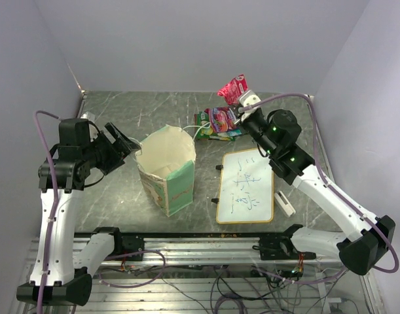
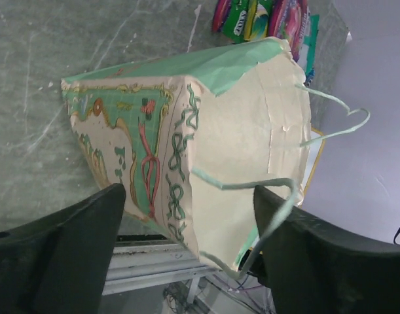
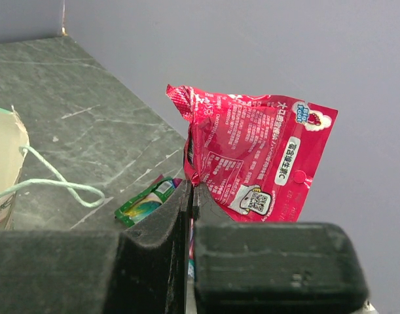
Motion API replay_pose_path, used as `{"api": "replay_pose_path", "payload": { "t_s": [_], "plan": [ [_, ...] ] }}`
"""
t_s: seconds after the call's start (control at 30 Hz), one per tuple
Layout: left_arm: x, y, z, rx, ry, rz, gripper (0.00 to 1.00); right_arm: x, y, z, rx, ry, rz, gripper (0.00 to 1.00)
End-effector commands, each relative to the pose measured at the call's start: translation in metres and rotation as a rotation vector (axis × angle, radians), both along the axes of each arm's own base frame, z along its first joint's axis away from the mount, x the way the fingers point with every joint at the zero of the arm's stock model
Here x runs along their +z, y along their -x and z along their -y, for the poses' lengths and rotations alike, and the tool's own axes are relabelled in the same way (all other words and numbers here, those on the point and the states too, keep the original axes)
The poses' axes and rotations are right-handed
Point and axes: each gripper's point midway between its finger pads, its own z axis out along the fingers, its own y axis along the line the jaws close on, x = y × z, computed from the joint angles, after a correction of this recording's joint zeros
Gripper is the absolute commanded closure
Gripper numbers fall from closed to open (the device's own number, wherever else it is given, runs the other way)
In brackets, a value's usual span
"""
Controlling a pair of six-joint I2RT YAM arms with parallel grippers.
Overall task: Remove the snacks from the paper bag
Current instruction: Place the snack at the center of the board.
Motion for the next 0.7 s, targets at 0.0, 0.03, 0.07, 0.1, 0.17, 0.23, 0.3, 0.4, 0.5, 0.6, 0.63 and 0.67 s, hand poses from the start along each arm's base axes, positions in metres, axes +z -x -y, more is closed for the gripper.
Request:
{"api": "replay_pose_path", "payload": {
  "t_s": [0.0,0.03,0.07,0.1,0.17,0.23,0.3,0.4,0.5,0.6,0.63,0.67],
  "plan": [
    [0.01,0.019,-0.015,0.069,-0.052,0.006,0.05,-0.007,-0.008,0.002,-0.032,0.01,-0.03,1.0],
    [0.012,0.021,-0.016,0.073,-0.059,0.012,0.03,-0.011,-0.012,0.003,-0.046,0.015,-0.042,1.0],
    [0.014,0.023,-0.018,0.076,-0.068,0.019,0.02,-0.013,-0.015,0.003,-0.058,0.011,-0.056,1.0],
    [0.016,0.025,-0.02,0.078,-0.079,0.023,0.01,-0.016,-0.02,0.005,-0.07,0.006,-0.068,1.0],
    [0.019,0.028,-0.024,0.088,-0.101,0.032,0.01,-0.022,-0.029,0.007,-0.091,-0.008,-0.096,1.0],
    [0.024,0.029,-0.024,0.089,-0.106,0.054,0.01,-0.03,-0.038,0.011,-0.116,-0.02,-0.126,1.0],
    [0.028,0.03,-0.026,0.098,-0.113,0.061,0.01,-0.041,-0.049,0.018,-0.166,-0.027,-0.155,1.0],
    [0.032,0.033,-0.034,0.119,-0.156,0.048,0.0,-0.066,-0.069,0.032,-0.247,-0.037,-0.218,1.0],
    [0.042,0.039,-0.051,0.164,-0.244,0.038,0.01,-0.089,-0.09,0.051,-0.308,-0.09,-0.285,1.0],
    [0.058,0.041,-0.073,0.217,-0.356,0.04,0.02,-0.113,-0.11,0.068,-0.377,-0.128,-0.357,1.0],
    [0.066,0.041,-0.079,0.23,-0.391,0.05,0.02,-0.121,-0.118,0.076,-0.414,-0.136,-0.383,1.0],
    [0.075,0.039,-0.084,0.24,-0.416,0.069,0.02,-0.127,-0.124,0.083,-0.453,-0.146,-0.407,1.0]
  ]
}}
